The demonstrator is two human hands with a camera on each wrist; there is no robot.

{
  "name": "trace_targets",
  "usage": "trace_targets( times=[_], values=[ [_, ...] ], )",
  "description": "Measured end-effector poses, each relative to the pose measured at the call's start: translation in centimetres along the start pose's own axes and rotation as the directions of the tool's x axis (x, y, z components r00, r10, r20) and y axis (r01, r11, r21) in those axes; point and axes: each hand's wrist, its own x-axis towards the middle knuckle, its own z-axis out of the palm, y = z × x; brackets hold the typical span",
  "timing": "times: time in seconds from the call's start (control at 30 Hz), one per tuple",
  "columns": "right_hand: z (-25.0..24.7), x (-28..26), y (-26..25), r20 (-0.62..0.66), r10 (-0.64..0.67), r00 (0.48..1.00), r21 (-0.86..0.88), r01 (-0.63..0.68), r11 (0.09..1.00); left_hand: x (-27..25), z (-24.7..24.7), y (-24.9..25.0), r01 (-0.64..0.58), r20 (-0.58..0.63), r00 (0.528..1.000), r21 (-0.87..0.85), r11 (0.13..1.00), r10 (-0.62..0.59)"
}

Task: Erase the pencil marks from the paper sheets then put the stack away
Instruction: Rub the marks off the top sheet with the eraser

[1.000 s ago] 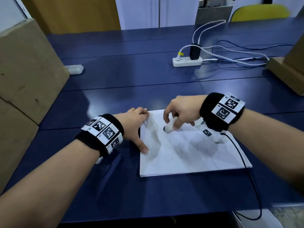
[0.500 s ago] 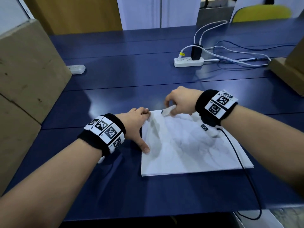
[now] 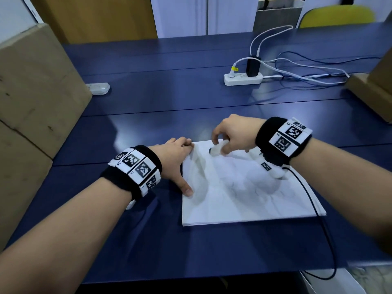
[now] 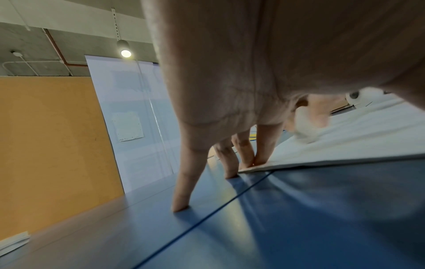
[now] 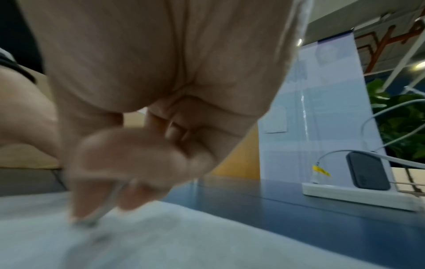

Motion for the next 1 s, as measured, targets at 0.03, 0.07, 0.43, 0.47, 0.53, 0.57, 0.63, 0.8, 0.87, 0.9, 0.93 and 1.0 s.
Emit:
trace_targets(
  times=[0.03,0.07,0.43,0.47,0.53,0.57,0.63,0.8,0.87,0.9,0.93,1.0],
  values=[
    [0.2,-0.4,-0.2,0.067,-0.018,0.998,0.013,0.018,1.000,0.0,0.1,0.0,-0.001,-0.002,1.000,-0.005,1.000,0.001],
    [0.4,-0.7,-0.4,0.124,-0.033,0.992,0.020,0.030,0.999,0.0,0.0,-0.1,-0.002,-0.006,1.000,-0.011,1.000,0.002],
    [0.3,-0.9,-0.2,0.107,-0.023,0.994,0.022,0.020,1.000,0.2,0.1,0.0,0.004,-0.001,1.000,-0.011,1.000,-0.004],
    [0.3,-1.2,-0.4,0.172,-0.040,0.984,0.031,0.035,0.999,0.2,0.0,0.0,0.004,-0.004,1.000,-0.008,1.000,-0.004],
    [0.0,-0.7,-0.3,0.158,-0.044,0.986,0.003,0.044,0.999,0.2,-0.1,0.1,0.001,-0.007,1.000,-0.010,1.000,-0.001],
    [-0.2,-0.1,-0.1,0.092,-0.025,0.995,-0.020,0.027,0.999,0.2,-0.1,0.1,-0.004,-0.012,1.000,-0.011,1.000,0.004],
    [-0.7,0.9,0.4,-0.055,0.041,0.998,-0.036,-0.043,0.998,0.2,-0.1,0.0,-0.010,-0.014,1.000,-0.018,1.000,0.010],
    [-0.1,-0.4,0.7,0.075,-0.016,0.997,0.065,0.011,0.998,0.2,0.1,-0.2,0.000,-0.013,1.000,-0.022,1.000,0.000],
    [0.4,-1.2,0.1,0.229,-0.059,0.972,0.062,0.046,0.997,0.3,0.0,-0.2,0.007,-0.010,1.000,-0.021,1.000,-0.008],
    [0.4,-1.2,0.0,0.234,-0.063,0.970,0.041,0.055,0.998,0.3,0.0,-0.2,0.007,-0.008,1.000,-0.021,1.000,-0.007],
    [0.3,-0.9,0.1,0.189,-0.055,0.980,0.022,0.051,0.998,0.3,0.0,-0.1,0.004,-0.007,1.000,-0.018,1.000,-0.004],
    [-0.3,0.3,0.5,0.036,0.002,0.999,-0.007,-0.001,1.000,0.2,-0.2,0.1,-0.001,-0.005,1.000,-0.011,1.000,0.001]
  ],
)
